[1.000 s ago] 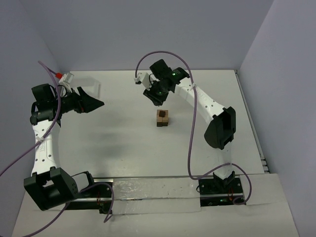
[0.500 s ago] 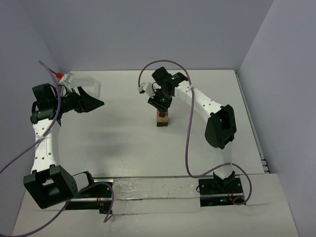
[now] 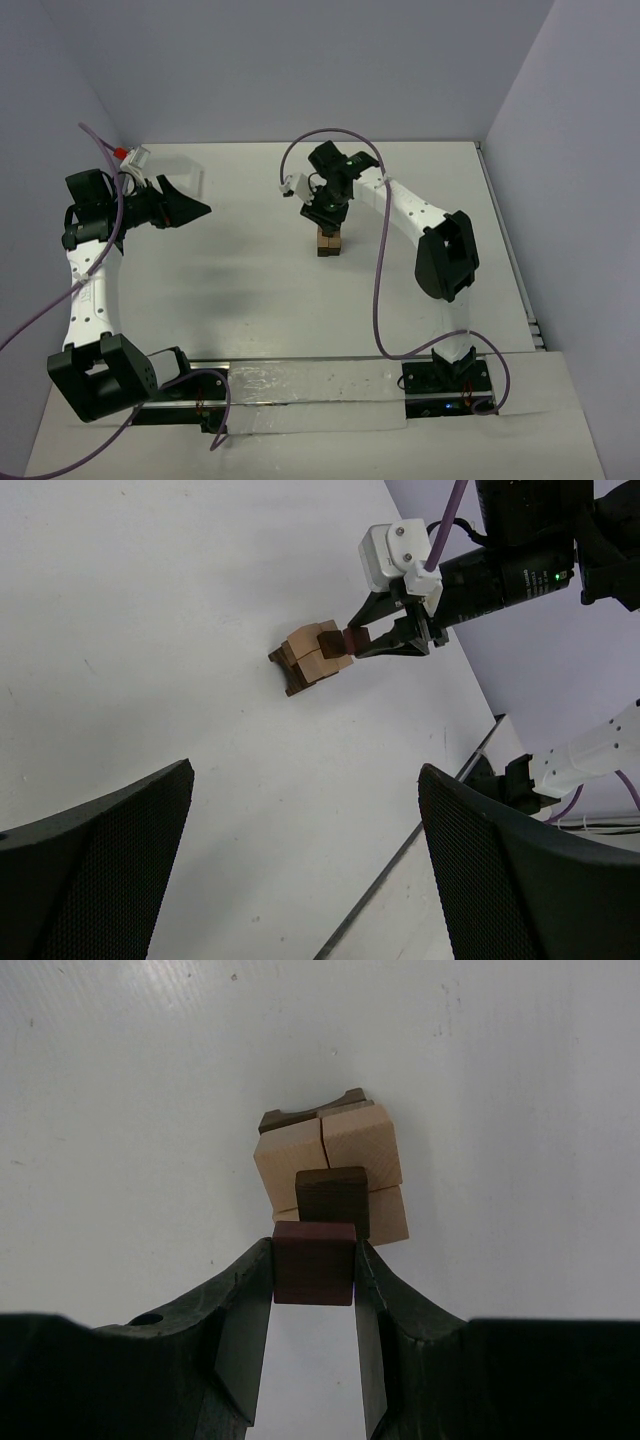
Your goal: Build the wood block tower
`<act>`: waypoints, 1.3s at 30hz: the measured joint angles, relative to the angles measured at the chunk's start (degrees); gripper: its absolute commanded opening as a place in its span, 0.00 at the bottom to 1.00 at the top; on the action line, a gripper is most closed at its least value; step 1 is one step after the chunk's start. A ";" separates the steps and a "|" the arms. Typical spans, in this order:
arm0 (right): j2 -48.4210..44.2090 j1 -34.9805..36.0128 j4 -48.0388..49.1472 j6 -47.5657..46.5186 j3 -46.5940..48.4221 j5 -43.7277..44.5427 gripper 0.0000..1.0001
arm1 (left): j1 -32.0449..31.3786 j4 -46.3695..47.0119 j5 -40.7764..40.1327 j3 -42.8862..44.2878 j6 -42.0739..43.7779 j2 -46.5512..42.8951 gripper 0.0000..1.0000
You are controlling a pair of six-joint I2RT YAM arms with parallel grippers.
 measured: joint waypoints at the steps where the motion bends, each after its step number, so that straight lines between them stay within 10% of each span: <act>1: 0.00 -0.06 0.14 -0.40 -0.25 -0.13 0.15 | 0.00 0.00 0.00 0.00 0.00 0.05 0.99; 39: 2.86 -1.10 0.64 -5.12 0.71 -3.01 0.29 | 0.00 0.04 0.09 0.00 -0.02 0.61 0.99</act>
